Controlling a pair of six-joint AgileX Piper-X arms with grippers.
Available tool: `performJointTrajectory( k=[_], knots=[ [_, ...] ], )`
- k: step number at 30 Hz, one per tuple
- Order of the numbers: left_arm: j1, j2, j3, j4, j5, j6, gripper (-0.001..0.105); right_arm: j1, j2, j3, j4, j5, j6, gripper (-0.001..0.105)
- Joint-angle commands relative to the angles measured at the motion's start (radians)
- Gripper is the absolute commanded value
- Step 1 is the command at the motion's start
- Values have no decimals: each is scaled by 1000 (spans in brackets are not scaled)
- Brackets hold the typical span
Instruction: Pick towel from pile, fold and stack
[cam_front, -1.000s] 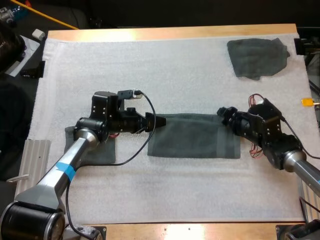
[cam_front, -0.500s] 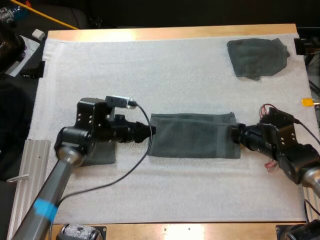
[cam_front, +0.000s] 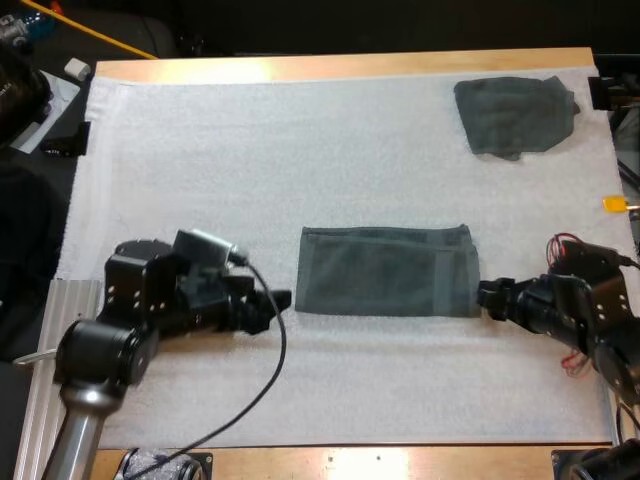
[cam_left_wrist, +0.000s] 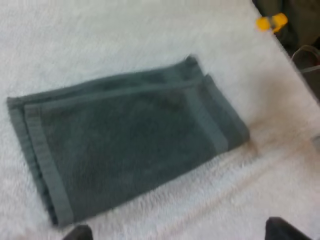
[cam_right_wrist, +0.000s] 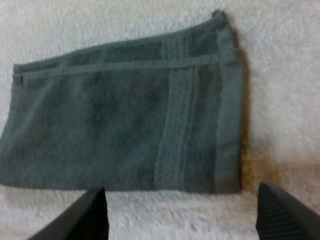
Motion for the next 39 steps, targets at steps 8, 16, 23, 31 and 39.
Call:
performJointTrajectory(
  k=[8,16,23,31,39],
  knots=[
    [1,-138,-7,140,-9,5,66,-4,-34,-13,82,95,-61,60],
    [0,-135,-2,141,-7,1,66,-23,24,-9,50,128,-62,61],
    [-2,-132,-3,144,-2,0,66,-146,166,-5,-12,-3,-88,61],
    [-1,-136,-2,152,1,0,66,-274,336,0,-103,-191,-140,61],
    [-1,-137,-5,169,-6,1,66,-328,467,-7,-183,-323,-153,61]
  ],
)
